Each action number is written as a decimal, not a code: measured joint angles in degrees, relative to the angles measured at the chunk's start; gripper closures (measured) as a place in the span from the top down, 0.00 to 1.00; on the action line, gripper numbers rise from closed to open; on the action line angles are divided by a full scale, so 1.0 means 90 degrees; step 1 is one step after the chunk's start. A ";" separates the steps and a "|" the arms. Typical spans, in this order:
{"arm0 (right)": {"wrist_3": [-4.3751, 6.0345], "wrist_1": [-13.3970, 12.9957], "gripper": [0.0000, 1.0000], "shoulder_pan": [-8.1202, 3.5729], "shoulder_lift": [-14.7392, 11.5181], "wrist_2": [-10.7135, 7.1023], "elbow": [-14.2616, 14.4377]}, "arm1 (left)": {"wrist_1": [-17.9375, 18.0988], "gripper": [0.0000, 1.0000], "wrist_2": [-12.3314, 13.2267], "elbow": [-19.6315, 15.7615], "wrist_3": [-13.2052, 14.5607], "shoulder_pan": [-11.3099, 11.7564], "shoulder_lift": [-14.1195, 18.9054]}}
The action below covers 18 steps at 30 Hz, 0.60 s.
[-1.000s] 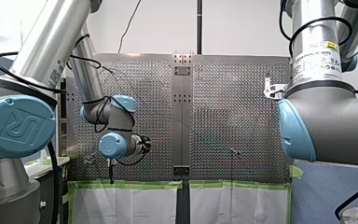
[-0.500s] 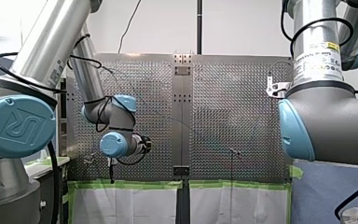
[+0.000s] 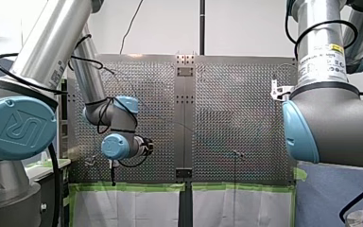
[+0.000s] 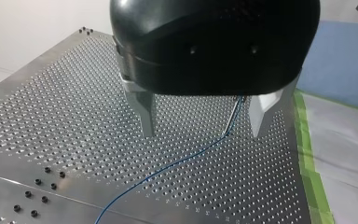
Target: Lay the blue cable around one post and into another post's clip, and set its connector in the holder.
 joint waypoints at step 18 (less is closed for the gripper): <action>-0.0073 -0.0077 0.00 -0.0010 0.0129 -0.0132 -0.0095 | -0.0002 1.00 -0.0087 -0.0001 0.0016 0.0002 0.0000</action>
